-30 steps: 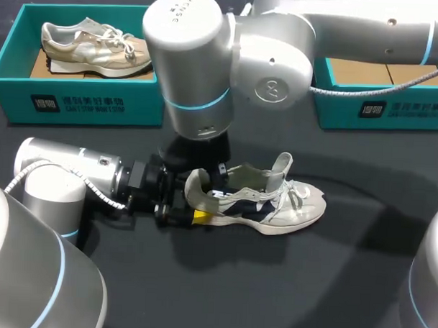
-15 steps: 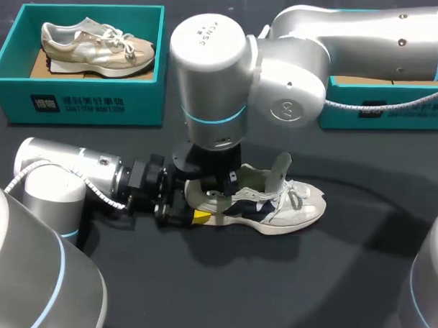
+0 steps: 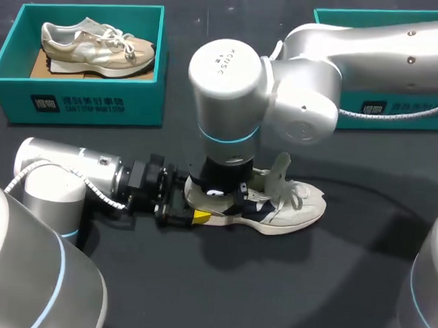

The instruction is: Take the shoe out of the shoebox, open the shoe tongue, remove and reinsert the insole, then place the shoe into the shoebox

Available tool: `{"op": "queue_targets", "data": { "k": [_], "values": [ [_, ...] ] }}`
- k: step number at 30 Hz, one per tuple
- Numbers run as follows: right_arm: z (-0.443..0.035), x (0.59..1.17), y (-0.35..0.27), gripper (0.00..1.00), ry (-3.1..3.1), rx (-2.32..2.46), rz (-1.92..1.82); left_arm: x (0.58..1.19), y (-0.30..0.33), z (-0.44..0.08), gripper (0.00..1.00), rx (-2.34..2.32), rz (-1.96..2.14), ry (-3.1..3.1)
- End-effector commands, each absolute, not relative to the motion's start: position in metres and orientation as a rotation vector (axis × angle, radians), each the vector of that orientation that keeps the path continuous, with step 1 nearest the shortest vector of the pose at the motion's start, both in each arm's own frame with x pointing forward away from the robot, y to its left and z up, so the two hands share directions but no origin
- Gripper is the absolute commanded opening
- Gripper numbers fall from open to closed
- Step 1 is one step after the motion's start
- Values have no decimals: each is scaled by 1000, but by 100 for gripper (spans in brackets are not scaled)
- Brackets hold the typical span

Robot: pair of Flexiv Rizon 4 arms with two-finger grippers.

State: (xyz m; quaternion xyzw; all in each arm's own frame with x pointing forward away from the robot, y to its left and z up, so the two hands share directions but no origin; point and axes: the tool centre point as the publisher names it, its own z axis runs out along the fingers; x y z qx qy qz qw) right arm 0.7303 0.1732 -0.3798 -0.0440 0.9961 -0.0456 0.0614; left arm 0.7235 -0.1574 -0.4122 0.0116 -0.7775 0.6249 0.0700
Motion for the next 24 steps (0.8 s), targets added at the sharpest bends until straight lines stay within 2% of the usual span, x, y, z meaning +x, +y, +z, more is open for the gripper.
{"op": "queue_targets", "data": {
  "k": [1, 5, 6, 8, 10, 14, 24],
  "values": [
    [-379, 726, 155, 0, 3002, -107, -110, 722, -157, -414, 0, 37, 1880, -2340],
    [-379, 728, 146, 2, 2997, -64, -107, 722, -157, -414, 0, 37, 1880, -2340],
    [-380, 729, 143, 15, 2999, -61, -108, 722, -157, -414, 0, 37, 1880, -2340],
    [-380, 731, 142, 25, 3000, -52, -105, 722, -157, -414, 0, 37, 1880, -2340],
    [-381, 733, 140, 33, 3001, -49, -107, 722, -157, -414, 0, 37, 1880, -2340],
    [-386, 738, 141, 42, 3011, -57, -101, 722, -157, -414, 0, 37, 1880, -2340],
    [-411, 740, 147, 43, 3104, -100, -68, 722, -157, -414, 0, 37, 1880, -2340]
  ]
}}
